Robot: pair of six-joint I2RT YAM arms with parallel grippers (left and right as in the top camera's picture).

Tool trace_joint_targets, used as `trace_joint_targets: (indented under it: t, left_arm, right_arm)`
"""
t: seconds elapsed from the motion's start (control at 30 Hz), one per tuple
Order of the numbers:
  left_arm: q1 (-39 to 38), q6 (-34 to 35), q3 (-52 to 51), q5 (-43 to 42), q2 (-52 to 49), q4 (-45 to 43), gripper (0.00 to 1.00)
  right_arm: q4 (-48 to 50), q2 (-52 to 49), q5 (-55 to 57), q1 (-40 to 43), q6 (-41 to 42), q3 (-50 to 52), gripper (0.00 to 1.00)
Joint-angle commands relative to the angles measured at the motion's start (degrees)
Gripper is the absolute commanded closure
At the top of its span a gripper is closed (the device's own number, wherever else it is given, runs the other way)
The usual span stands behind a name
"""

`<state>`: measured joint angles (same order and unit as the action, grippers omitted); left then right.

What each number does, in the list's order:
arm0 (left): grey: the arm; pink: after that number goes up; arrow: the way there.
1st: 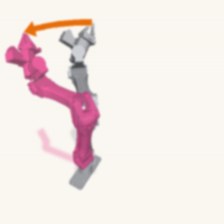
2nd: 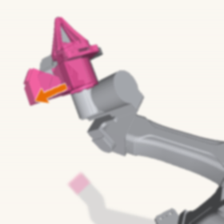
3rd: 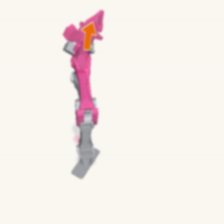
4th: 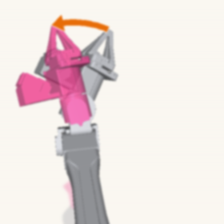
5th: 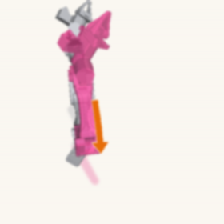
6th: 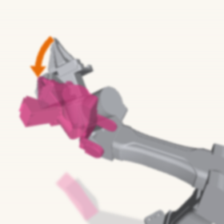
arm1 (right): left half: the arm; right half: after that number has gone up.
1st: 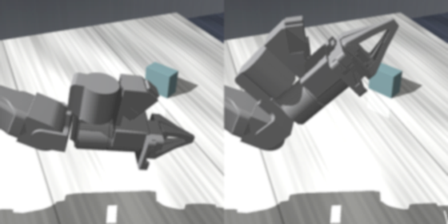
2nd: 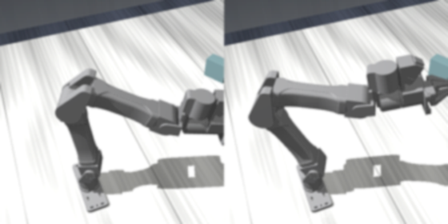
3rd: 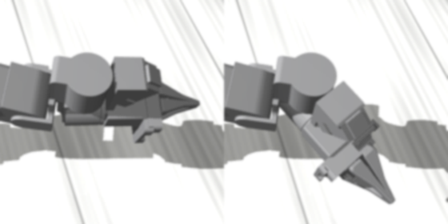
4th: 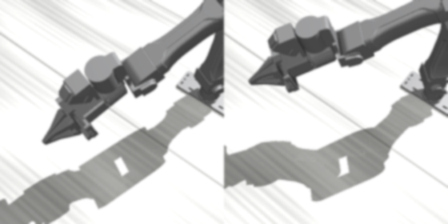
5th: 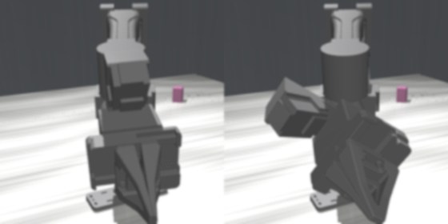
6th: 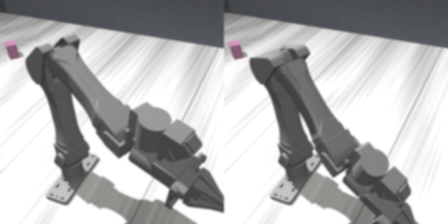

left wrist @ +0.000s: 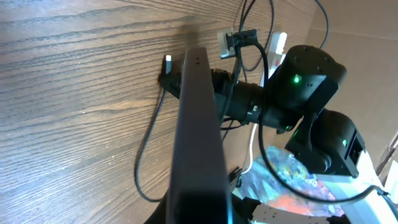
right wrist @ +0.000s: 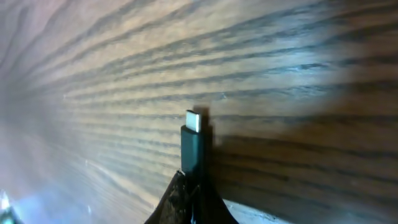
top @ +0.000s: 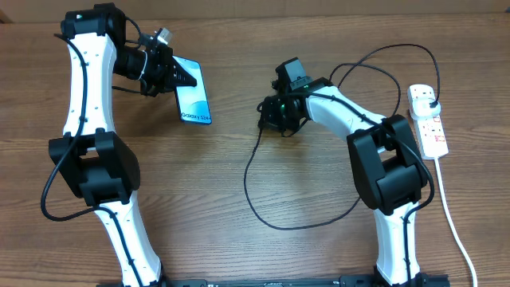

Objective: Plug charger to phone and switch on socket
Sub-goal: 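Grasp the black cable's USB-C plug with the right gripper, then move the plug with the right gripper up to the phone's bottom port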

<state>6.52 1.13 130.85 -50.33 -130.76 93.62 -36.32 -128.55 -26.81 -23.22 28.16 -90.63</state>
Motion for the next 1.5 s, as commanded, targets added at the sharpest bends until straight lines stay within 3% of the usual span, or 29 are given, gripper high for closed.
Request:
trace_joint_targets:
  t: [0.0, 0.17, 0.47, 0.83, 1.13, 1.47]
  left_arm:
    - [0.2, 0.1, 0.0, -0.5, 0.8, 0.0, 0.96]
    - [0.1, 0.0, 0.0, -0.5, 0.8, 0.0, 0.96]
    - [-1.6, -15.1, 0.0, -11.1, 0.8, 2.3, 0.96]
    - [-4.9, -20.5, 0.0, -14.5, 0.8, 3.2, 0.96]
    - [-9.0, -22.8, 0.0, -14.9, 0.8, 3.2, 0.96]
    - [-10.8, -25.6, 0.0, -26.8, 0.8, 3.2, 0.96]
  right_arm:
    - [0.1, 0.5, -9.5, 1.9, -10.3, 0.5, 0.96]
    - [-1.0, 6.7, -15.8, 3.1, -16.0, 0.5, 0.96]
    - [-6.6, 20.0, -18.3, 3.2, -18.0, 0.5, 0.96]
    - [-18.3, 35.6, -18.3, 3.1, -22.6, 2.6, 0.96]
    - [-6.3, 52.3, -16.8, 3.2, -13.4, 20.5, 0.96]
    - [8.5, 61.8, -16.8, 2.1, 3.3, 38.5, 0.96]
